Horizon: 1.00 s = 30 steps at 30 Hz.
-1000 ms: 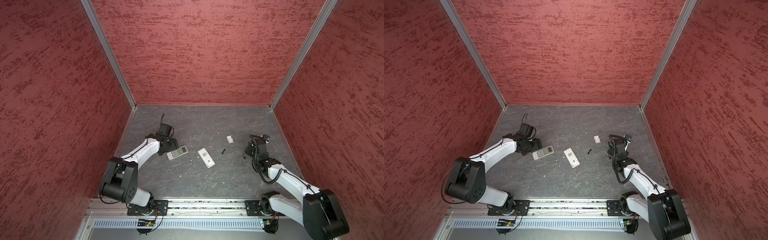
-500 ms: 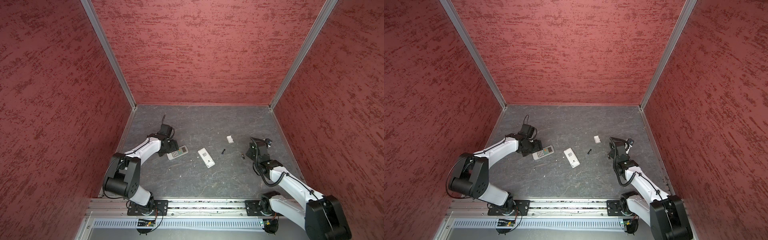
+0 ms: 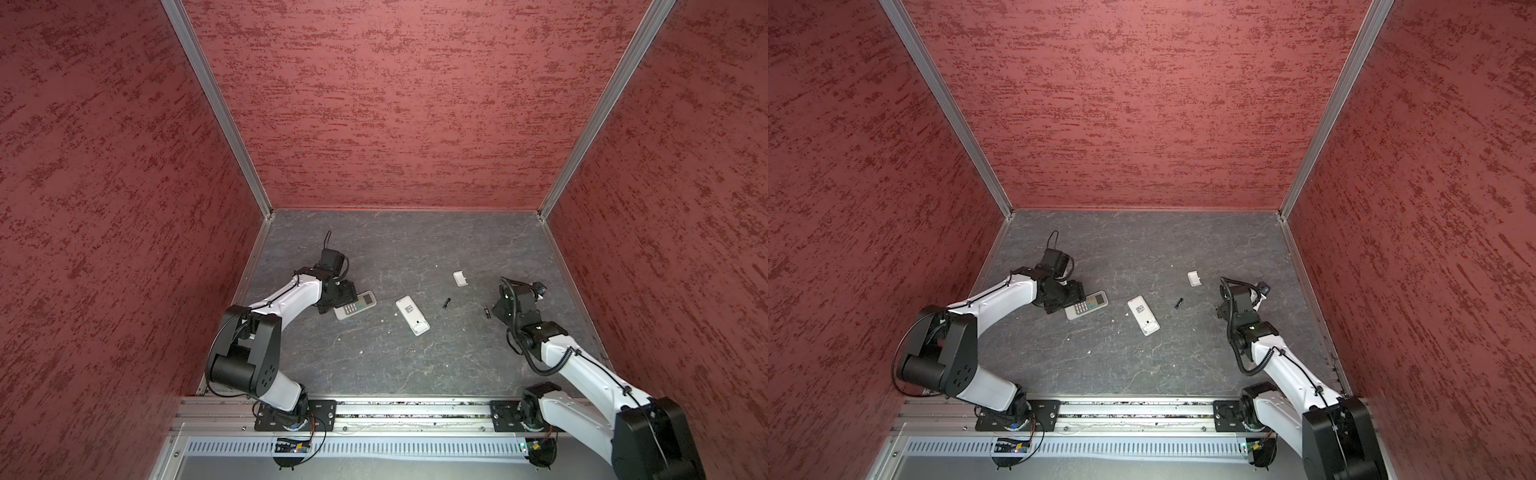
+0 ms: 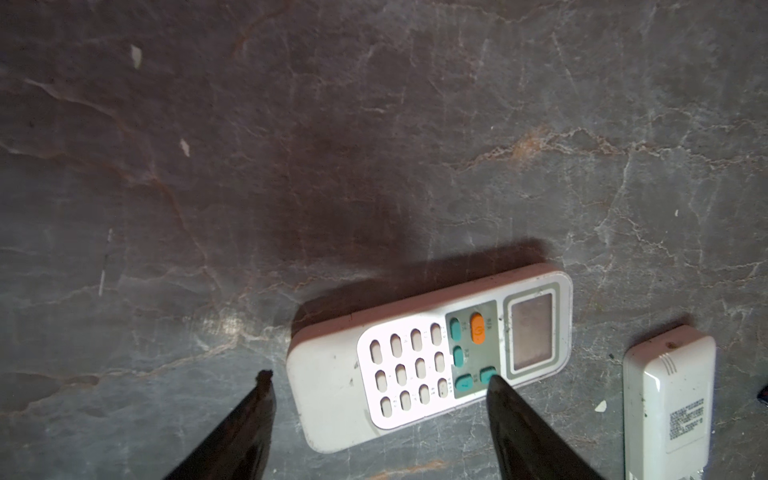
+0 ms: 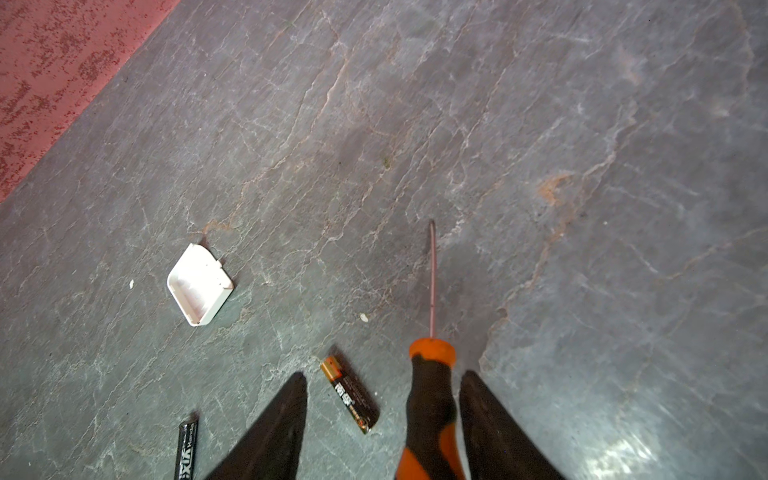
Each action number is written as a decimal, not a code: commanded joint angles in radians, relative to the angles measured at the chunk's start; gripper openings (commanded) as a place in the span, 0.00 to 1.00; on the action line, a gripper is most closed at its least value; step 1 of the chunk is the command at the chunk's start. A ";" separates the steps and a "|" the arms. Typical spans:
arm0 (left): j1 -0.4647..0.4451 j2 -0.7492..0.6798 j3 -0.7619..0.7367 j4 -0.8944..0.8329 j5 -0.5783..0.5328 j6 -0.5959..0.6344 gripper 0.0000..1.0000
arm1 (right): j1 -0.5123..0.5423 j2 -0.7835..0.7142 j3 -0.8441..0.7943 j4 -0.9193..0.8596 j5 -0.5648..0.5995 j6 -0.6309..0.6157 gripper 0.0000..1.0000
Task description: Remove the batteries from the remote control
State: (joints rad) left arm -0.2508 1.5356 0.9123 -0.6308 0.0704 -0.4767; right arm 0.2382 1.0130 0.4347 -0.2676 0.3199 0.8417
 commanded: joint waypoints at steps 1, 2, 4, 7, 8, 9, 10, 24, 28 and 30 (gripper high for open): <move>-0.004 -0.004 -0.025 -0.003 0.016 0.012 0.79 | -0.006 -0.002 0.007 -0.021 -0.018 0.042 0.61; -0.012 -0.005 -0.030 -0.003 0.014 0.010 0.79 | -0.006 0.000 0.005 -0.021 -0.025 0.047 0.61; -0.026 -0.004 -0.033 -0.002 0.007 0.007 0.79 | -0.004 0.004 0.000 -0.014 -0.038 0.053 0.62; -0.052 -0.006 -0.037 0.009 -0.023 0.012 0.79 | -0.005 0.004 -0.015 0.007 -0.053 0.056 0.62; -0.058 -0.008 -0.032 0.014 -0.037 0.019 0.79 | -0.005 0.002 -0.020 0.011 -0.057 0.057 0.62; -0.062 -0.008 -0.022 0.018 -0.045 0.028 0.79 | -0.004 -0.003 -0.024 0.014 -0.060 0.055 0.62; -0.065 -0.009 -0.008 0.023 -0.053 0.039 0.79 | -0.003 -0.009 -0.028 0.016 -0.061 0.055 0.62; -0.060 0.159 0.134 0.047 -0.026 0.237 0.79 | -0.003 -0.117 -0.012 -0.038 -0.069 0.016 0.62; -0.061 0.164 0.094 0.082 0.000 0.237 0.79 | -0.002 -0.147 -0.004 -0.039 -0.074 0.004 0.62; -0.060 0.169 0.080 0.090 0.013 0.237 0.79 | -0.001 -0.151 -0.002 -0.037 -0.077 -0.002 0.62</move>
State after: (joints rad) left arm -0.3134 1.7020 1.0096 -0.5732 0.0513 -0.2672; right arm 0.2382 0.8753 0.4103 -0.2867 0.2531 0.8478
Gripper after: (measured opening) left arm 0.786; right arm 0.623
